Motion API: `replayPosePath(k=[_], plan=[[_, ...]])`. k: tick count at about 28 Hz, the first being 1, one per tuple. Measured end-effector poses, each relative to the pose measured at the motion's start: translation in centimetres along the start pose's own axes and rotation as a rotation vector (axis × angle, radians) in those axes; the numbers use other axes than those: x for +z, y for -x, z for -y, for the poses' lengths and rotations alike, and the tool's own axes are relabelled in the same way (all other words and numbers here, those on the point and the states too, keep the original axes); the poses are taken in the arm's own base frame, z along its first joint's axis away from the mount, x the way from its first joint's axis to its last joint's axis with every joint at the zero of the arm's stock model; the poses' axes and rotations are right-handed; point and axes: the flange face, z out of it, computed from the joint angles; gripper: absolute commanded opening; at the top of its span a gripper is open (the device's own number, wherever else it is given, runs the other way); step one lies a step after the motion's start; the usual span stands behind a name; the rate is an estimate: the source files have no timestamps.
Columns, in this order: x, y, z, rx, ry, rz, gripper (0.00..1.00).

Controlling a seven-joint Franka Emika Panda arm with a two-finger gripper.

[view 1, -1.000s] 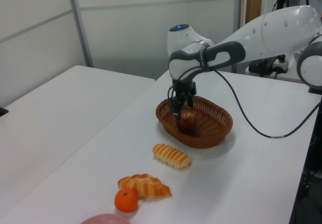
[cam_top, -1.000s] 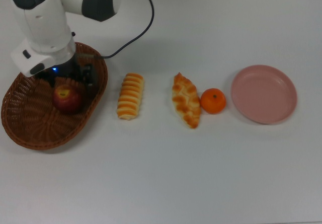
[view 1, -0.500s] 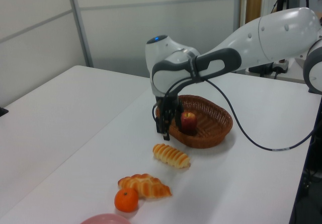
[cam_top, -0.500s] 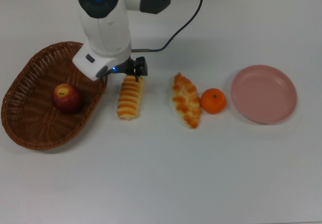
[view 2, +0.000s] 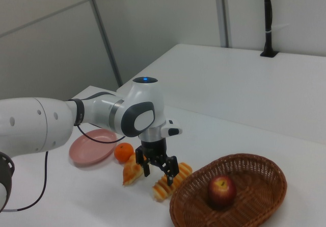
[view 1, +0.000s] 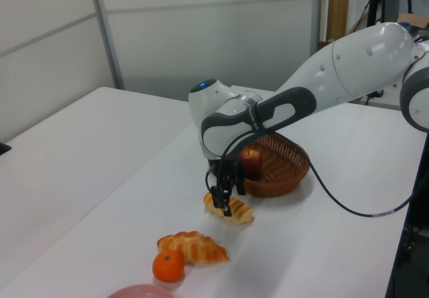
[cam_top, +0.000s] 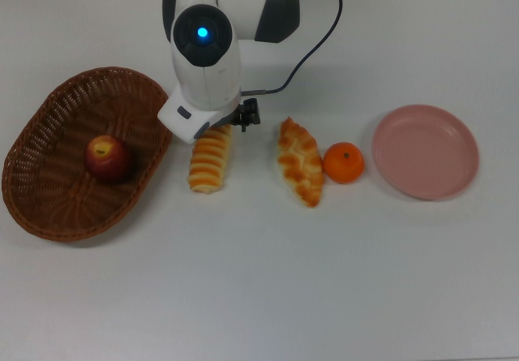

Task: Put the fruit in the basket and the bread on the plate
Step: 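Move the gripper to the striped bread roll and grasp it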

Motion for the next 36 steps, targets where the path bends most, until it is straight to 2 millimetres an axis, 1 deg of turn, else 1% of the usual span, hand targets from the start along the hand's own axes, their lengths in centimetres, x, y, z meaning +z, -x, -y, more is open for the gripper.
replayPosePath(k=[3,6,7,10,11,12,13,14,16,17,22,29,36], plan=[[0.2,0.1,0.2,-0.004,0.005,0.004,1.0],[0.3,0.1,0.0,-0.008,0.02,0.008,0.97],[0.4,0.2,-0.1,-0.01,0.026,0.01,0.96],[0.5,0.2,-0.4,-0.011,0.039,0.013,0.87],[0.5,0.2,-0.5,-0.011,0.042,0.014,0.83],[0.6,0.2,-0.6,-0.012,0.045,0.014,0.72],[0.7,0.2,-0.7,-0.012,0.05,0.014,0.64],[0.7,0.2,-0.8,-0.013,0.052,0.014,0.58],[0.9,0.2,-0.8,-0.014,0.055,0.014,0.49],[1.0,0.2,-0.8,-0.014,0.055,0.014,0.4],[1.3,0.1,-0.7,-0.017,0.056,0.015,0.22],[1.3,0.1,-0.6,-0.018,0.056,0.014,0.17],[0.7,0.0,-0.4,-0.009,0.057,0.001,0.16]])
